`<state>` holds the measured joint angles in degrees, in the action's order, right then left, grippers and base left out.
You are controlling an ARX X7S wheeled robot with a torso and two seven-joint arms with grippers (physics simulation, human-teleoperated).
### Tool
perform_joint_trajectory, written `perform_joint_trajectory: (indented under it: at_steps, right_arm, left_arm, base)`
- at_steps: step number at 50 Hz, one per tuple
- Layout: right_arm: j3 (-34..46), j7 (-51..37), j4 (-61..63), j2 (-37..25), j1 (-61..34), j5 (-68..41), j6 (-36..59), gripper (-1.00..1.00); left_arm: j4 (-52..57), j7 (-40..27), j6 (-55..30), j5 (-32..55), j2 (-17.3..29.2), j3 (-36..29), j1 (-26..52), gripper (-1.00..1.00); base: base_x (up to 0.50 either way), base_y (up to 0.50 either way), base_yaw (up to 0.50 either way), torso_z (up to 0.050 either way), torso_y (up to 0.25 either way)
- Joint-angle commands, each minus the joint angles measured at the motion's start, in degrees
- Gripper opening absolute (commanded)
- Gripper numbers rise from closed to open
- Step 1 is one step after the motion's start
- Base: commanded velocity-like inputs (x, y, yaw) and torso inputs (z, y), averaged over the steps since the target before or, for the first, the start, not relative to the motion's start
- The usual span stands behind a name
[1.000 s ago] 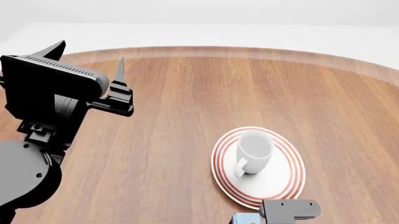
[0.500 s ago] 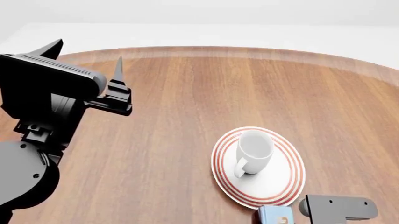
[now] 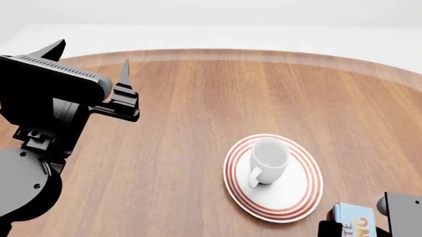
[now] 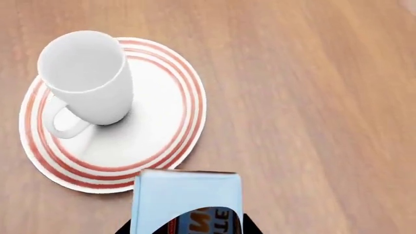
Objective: Pick up the white mug and put it on the plate, and put the chocolate pudding to the right of the plate.
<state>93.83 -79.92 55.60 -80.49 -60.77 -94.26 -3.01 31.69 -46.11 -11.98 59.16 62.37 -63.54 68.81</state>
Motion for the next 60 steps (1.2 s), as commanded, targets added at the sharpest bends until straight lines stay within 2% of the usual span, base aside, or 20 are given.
perform_joint_trajectory:
  at_steps: [1,14,21,26,32,39,40,42,53,60]
  right_arm:
    - [-5.01,-1.48,-1.82,-5.19,-4.82,-0.15,4.83,-1.0]
    - [-12.96,-4.5,-5.46,-9.04,-13.11,-2.31,13.65,-1.0]
    - [-20.35,0.55,-9.13,-6.81,-20.91,-1.28,23.31,-1.0]
    - [-21.68,0.89,-12.22,-4.74,-22.7,2.17,27.82,-1.0]
    - [-23.68,9.6,-17.07,-1.02,-26.05,7.46,33.28,-1.0]
    - [-24.03,18.87,-23.45,0.51,-26.38,10.58,32.74,-1.0]
    - [-24.0,23.2,-24.03,0.58,-26.18,11.42,31.77,-1.0]
    - [-24.07,22.08,-25.42,0.75,-26.43,11.0,32.78,-1.0]
    - [-23.91,31.19,-36.07,4.51,-27.25,10.58,35.56,-1.0]
    - [-24.07,41.61,-44.25,9.57,-31.6,10.03,42.82,-1.0]
  left_arm:
    - [0.18,1.1,-0.35,-0.6,-1.13,1.69,-0.09,1.0]
    - [0.23,1.11,-0.52,-0.52,-1.29,1.8,-0.11,1.0]
    - [-0.12,1.3,-0.16,-0.84,-1.58,1.76,-0.49,1.0]
    - [-0.27,1.46,-0.15,-1.07,-1.91,1.61,-0.69,1.0]
    - [-0.32,1.44,-0.47,-1.23,-2.5,1.49,-0.63,1.0]
    - [-0.45,1.6,-0.72,-1.48,-2.92,1.32,-0.69,1.0]
    - [-0.49,1.62,-0.74,-1.48,-2.95,1.32,-0.69,1.0]
    - [-0.46,1.6,-0.82,-1.45,-2.96,1.35,-0.66,1.0]
    - [-0.7,1.82,-1.24,-1.48,-3.21,1.39,-0.47,1.0]
    - [-0.8,1.92,-1.22,-1.62,-3.43,1.34,-0.65,1.0]
  base:
    - [0.0,0.0,0.0,0.0,0.0]
    - [0.0,0.0,0.0,0.0,0.0]
    - [0.0,0.0,0.0,0.0,0.0]
    - [0.0,0.0,0.0,0.0,0.0]
    - [0.0,0.0,0.0,0.0,0.0]
    - [0.0,0.0,0.0,0.0,0.0]
    - [0.0,0.0,0.0,0.0,0.0]
    - [0.0,0.0,0.0,0.0,0.0]
    - [0.0,0.0,0.0,0.0,0.0]
    - [0.0,0.0,0.0,0.0,0.0]
